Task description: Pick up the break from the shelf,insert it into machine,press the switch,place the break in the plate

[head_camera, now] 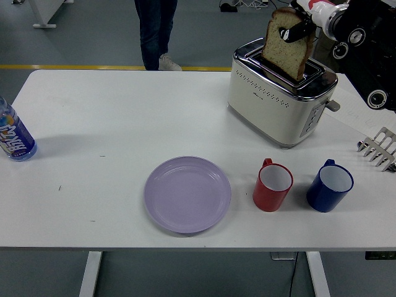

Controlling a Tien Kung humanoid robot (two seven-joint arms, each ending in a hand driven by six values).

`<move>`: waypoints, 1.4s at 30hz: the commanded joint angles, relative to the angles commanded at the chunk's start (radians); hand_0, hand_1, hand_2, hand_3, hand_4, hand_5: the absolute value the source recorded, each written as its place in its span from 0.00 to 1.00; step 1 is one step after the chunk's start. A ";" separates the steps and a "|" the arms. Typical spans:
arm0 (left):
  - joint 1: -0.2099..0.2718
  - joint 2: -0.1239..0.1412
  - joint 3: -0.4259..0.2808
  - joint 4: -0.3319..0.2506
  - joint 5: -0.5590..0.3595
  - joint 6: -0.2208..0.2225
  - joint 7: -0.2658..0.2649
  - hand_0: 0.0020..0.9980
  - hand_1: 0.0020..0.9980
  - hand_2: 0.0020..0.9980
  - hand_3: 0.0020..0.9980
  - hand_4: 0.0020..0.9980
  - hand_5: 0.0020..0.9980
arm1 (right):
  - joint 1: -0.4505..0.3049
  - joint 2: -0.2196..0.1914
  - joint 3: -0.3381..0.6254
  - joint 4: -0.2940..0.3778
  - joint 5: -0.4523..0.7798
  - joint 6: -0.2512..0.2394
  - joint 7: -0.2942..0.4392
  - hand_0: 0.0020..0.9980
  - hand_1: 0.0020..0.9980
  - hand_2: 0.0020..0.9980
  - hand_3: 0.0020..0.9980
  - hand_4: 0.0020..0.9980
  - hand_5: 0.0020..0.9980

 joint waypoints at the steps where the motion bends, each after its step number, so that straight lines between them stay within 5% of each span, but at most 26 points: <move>1: 0.000 0.000 0.001 0.000 -0.001 0.000 0.000 0.63 0.48 0.46 0.55 0.34 0.79 | 0.000 0.000 -0.001 -0.001 -0.001 0.000 0.000 0.16 0.24 0.45 0.48 0.57 0.03; 25: -0.003 0.000 0.008 0.000 -0.009 0.003 -0.001 0.63 0.48 0.45 0.55 0.34 0.79 | 0.006 0.014 -0.020 -0.036 -0.010 0.009 -0.004 0.16 0.24 0.45 0.48 0.57 0.03; 42: 0.002 0.000 0.004 0.000 -0.002 0.003 0.000 0.64 0.48 0.45 0.55 0.34 0.80 | 0.001 0.021 -0.034 -0.049 -0.023 0.025 -0.001 0.26 0.33 0.51 0.54 0.58 0.03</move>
